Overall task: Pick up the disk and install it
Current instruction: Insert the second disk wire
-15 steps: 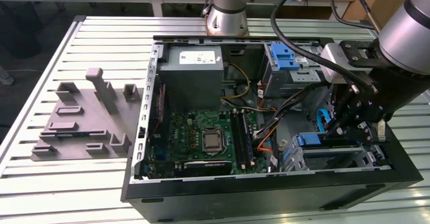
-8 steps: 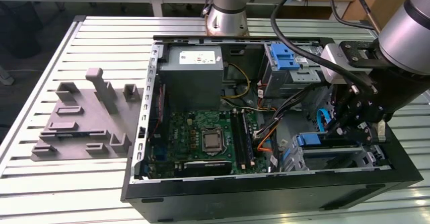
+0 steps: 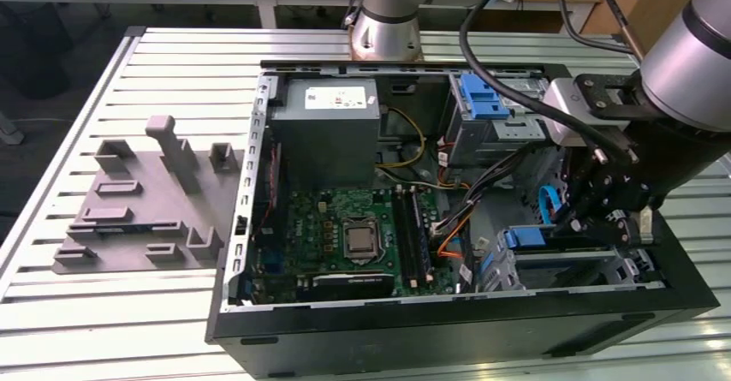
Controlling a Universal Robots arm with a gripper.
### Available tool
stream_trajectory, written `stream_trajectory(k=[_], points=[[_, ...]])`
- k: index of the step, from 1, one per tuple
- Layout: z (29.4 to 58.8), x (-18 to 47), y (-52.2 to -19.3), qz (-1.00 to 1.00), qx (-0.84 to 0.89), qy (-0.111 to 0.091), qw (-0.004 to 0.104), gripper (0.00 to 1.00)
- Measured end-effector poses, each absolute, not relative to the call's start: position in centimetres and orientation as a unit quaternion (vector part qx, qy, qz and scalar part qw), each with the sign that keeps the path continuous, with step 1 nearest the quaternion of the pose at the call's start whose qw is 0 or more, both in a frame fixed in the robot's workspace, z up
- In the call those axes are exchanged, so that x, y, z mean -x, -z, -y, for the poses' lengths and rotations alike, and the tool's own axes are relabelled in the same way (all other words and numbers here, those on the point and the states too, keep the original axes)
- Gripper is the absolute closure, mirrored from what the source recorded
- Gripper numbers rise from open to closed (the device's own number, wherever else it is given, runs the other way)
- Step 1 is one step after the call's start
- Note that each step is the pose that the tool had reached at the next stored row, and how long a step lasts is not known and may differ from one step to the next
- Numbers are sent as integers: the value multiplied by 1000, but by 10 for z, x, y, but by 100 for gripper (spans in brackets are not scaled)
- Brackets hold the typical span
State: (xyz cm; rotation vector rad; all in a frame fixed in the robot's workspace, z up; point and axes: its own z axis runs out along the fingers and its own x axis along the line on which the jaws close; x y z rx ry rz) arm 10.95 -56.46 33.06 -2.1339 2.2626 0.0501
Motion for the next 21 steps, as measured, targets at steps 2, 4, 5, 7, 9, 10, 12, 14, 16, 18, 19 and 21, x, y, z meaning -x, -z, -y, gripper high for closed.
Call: stream_trajectory(k=[2, 4, 5, 7, 9, 10, 12, 14, 16, 18, 19, 21], points=[[565, -110, -330, -727, 686, -16, 16, 84], [565, -110, -330, -727, 686, -16, 16, 84], [565, -110, -330, -727, 686, -16, 16, 84], [565, -110, -330, -727, 686, -16, 16, 84], [565, -110, -330, -727, 686, -16, 16, 84], [565, -110, -330, -727, 686, -16, 16, 83], [565, -110, -330, -727, 686, -16, 16, 77], [565, -110, -330, -727, 686, -16, 16, 71], [565, -110, -331, -727, 686, -16, 16, 71], [565, -110, -332, -727, 686, -16, 16, 71], [565, -110, -333, -727, 686, -16, 16, 71], [565, -110, -334, -727, 686, -16, 16, 71]])
